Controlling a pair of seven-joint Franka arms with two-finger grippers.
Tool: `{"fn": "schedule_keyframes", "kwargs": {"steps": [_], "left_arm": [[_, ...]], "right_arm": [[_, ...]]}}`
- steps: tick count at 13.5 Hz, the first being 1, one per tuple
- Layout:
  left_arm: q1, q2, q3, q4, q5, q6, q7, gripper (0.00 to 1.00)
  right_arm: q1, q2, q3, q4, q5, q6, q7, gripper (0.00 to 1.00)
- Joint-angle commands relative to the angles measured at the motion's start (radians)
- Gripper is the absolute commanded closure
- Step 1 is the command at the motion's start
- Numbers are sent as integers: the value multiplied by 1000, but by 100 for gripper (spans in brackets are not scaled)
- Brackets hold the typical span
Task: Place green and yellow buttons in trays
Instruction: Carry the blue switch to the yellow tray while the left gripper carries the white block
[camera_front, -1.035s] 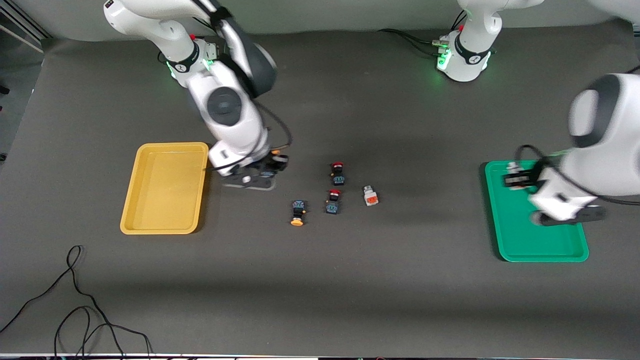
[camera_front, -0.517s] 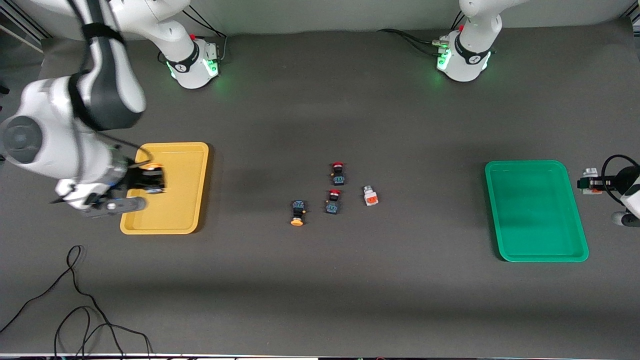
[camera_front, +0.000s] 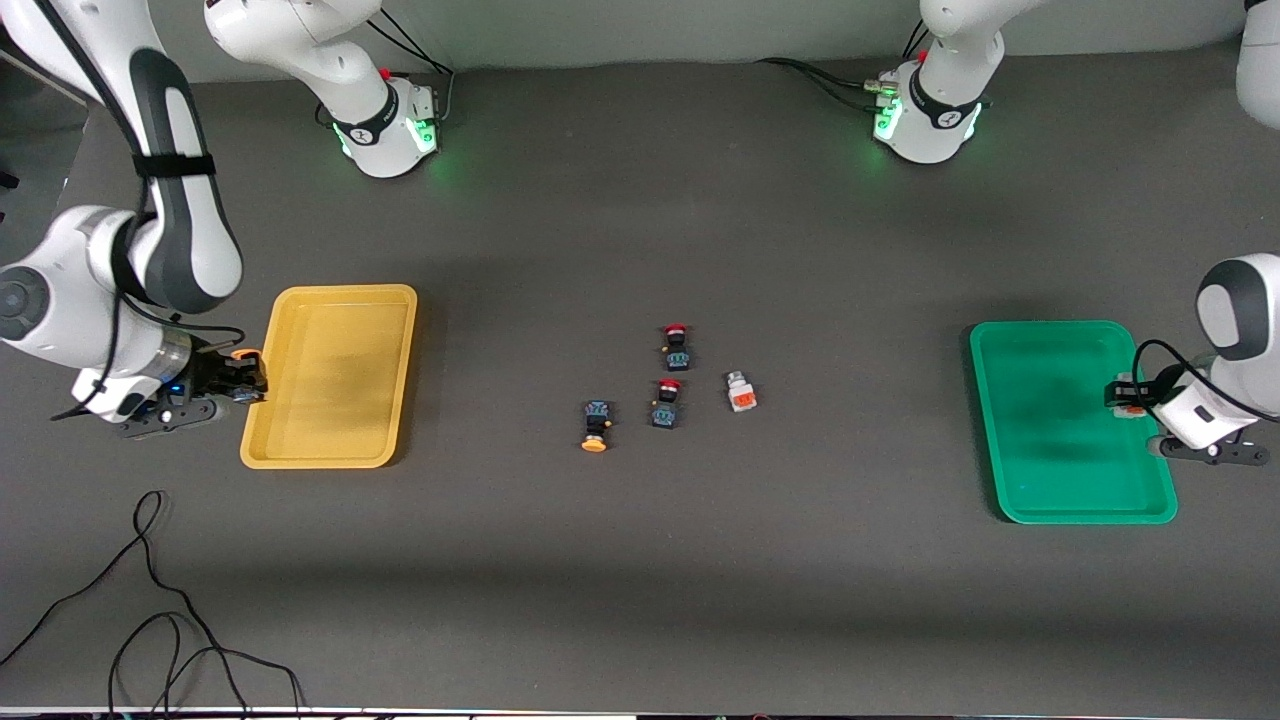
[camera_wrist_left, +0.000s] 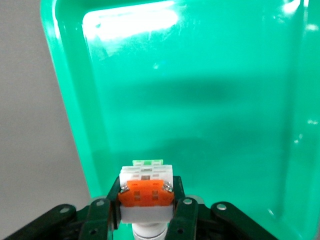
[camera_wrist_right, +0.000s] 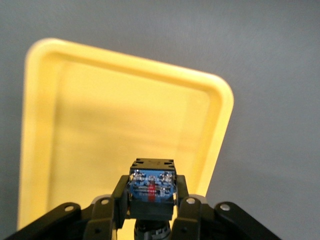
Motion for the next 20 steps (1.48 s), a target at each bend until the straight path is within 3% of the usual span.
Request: {"fn": "schedule_keyframes", "kwargs": {"steps": [1, 4, 5, 6, 7, 8, 12, 15, 20], "left_arm": [[28, 21, -5, -50, 12, 102, 13, 100], [35, 38, -5, -55, 12, 128, 14, 100], [35, 41, -5, -55, 12, 130, 14, 100], [35, 48, -5, -53, 11, 130, 13, 100], [33, 48, -5, -53, 11, 130, 13, 57], [35, 48, -5, -53, 12, 130, 14, 5], [32, 31, -6, -50, 11, 108, 16, 2], [28, -1, -9, -38, 11, 47, 16, 2], [19, -148, -51, 33, -3, -230, 11, 5]], "right_arm": [[-9, 153, 0, 19, 188, 74, -153, 76], [-9, 196, 1, 32, 212, 85, -165, 73], [-11, 204, 1, 33, 213, 85, -162, 52], [-11, 215, 1, 41, 218, 80, -148, 21], [-11, 216, 0, 51, 229, 70, -144, 1], [-11, 209, 0, 59, 230, 50, -124, 0], [4, 180, -31, 249, 201, -241, -21, 0], [17, 181, -28, 433, 125, -432, 84, 0], [239, 189, -25, 516, 137, -463, 359, 0]]}}
